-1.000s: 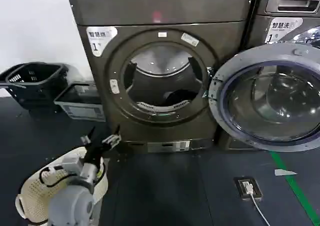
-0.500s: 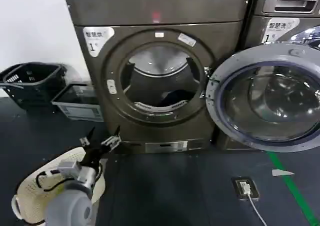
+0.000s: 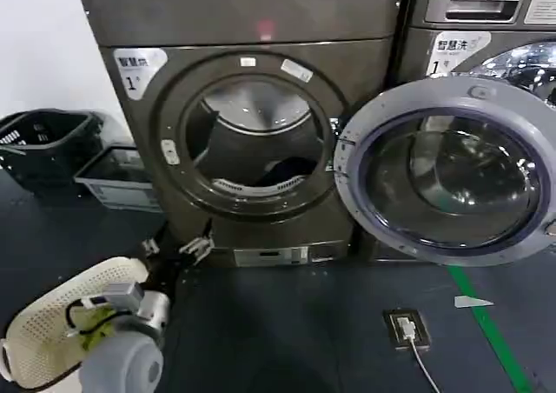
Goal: Grasp the clothes from the dryer.
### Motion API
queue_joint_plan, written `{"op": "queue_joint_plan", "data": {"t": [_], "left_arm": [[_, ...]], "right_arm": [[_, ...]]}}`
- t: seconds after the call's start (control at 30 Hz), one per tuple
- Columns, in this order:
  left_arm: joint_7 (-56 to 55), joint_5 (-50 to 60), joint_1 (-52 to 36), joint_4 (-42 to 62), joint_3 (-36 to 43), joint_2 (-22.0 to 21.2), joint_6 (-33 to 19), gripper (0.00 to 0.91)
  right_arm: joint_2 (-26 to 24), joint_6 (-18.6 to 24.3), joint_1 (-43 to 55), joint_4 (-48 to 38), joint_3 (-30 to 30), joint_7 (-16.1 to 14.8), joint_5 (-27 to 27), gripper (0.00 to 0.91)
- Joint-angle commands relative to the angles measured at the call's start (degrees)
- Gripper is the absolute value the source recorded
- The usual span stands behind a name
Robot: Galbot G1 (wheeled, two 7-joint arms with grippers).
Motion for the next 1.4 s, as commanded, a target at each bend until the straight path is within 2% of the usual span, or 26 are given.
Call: {"op": "queue_joint_plan", "data": {"t": [0.03,0.83,1.07,1.4], "left_arm": [[0.09,0.10,0.02,0.11,0.09,-0.10,-0.15,0.907],[0.42,0.28,-0.06,0.17,0.14,0.12,-0.13,0.907],[0.44,0.41,0.18,-0.16,0.05,0.36,-0.27,0.907],[0.45,0.38,0.28,-0.37,0.07,0.22,-0.25,0.907]], "right_arm": [[0.10,0.14,0.02,0.04,-0.02,-0.07,0.05,0.907],[0.48,0.30,-0.11,0.15,0.02,-0.32,0.33,0.907],[0.69,3.59,-0.15,0.57,-0.91,-0.59,0.66,0.907],[1.05,3.99,-0.21,1.42,-0.88,-1.67,1.58,0.907]]}}
